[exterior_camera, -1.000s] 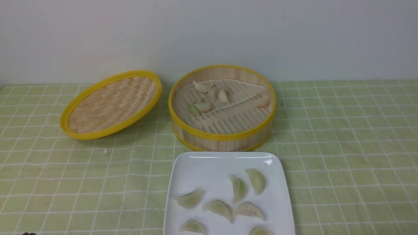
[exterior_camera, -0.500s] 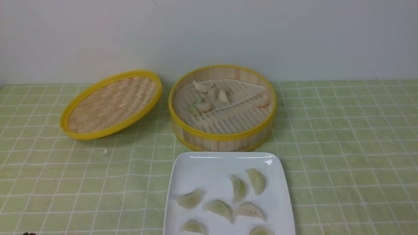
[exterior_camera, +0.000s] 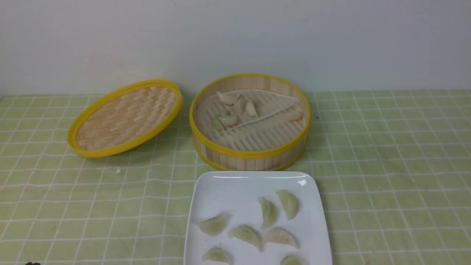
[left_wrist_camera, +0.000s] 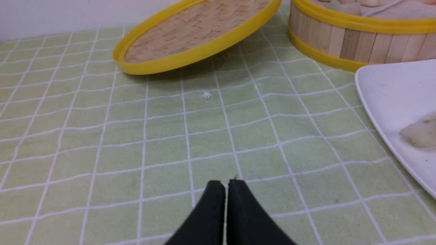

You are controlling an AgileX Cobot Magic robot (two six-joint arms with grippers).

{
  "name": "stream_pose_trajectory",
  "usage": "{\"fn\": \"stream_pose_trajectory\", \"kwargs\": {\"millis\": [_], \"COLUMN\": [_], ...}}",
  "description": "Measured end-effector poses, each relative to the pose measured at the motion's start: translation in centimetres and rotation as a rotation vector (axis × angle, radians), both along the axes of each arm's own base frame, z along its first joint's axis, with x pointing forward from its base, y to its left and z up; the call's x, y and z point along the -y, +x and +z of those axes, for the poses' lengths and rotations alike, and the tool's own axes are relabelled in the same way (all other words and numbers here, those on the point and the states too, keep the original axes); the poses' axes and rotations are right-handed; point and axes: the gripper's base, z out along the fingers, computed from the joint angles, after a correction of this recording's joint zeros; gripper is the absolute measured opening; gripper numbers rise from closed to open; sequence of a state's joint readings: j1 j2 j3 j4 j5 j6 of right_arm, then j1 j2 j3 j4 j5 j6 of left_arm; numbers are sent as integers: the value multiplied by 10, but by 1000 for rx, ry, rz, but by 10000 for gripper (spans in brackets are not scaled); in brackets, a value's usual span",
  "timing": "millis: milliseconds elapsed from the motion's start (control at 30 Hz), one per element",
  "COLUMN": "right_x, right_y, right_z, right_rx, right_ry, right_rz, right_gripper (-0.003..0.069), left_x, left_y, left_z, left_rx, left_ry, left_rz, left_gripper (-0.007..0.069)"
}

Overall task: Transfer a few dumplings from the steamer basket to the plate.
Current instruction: Use the right arm to grab a dumpling from inside the steamer

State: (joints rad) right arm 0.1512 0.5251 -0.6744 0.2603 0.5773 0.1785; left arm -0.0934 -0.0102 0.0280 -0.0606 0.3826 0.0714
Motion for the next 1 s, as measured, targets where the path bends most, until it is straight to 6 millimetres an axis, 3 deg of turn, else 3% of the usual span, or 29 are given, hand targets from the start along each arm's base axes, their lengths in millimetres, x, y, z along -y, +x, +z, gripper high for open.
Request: {"fn": "stream_pose_trajectory", "kwargs": {"millis": [100, 133, 233, 467, 500, 533, 633, 800, 867, 1000], "right_x": [-16, -18, -33, -63, -72, -72, -100, -130, -150, -168], "right_y": [52, 59, 118, 219, 243, 242, 295, 330, 349, 369], "right_z": [22, 24, 32, 33, 30, 30, 21, 5, -16, -59], "right_rx": [-216, -233, -342, -468, -496, -495, -475, -439, -437, -491], "right_ry": [-237, -266, -433, -482, -494, -496, -563, -628, -676, -714], "right_rz": [146, 165, 295, 483, 525, 527, 567, 576, 589, 611], "right_gripper": [-15, -15, -15, -15, -15, -15, -13, -12, -12, -10], "left_x": [0, 0, 0, 0, 0, 0, 0, 0, 0, 0], "left_y": [0, 0, 0, 0, 0, 0, 0, 0, 0, 0], "left_z": [0, 0, 0, 0, 0, 0, 0, 0, 0, 0], "left_rx": [0, 0, 0, 0, 0, 0, 0, 0, 0, 0], "left_ry": [0, 0, 0, 0, 0, 0, 0, 0, 0, 0], "left_rz": [0, 0, 0, 0, 0, 0, 0, 0, 0, 0], "left_gripper": [-6, -6, -6, -6, -6, -6, -6, -6, -6, -6]}}
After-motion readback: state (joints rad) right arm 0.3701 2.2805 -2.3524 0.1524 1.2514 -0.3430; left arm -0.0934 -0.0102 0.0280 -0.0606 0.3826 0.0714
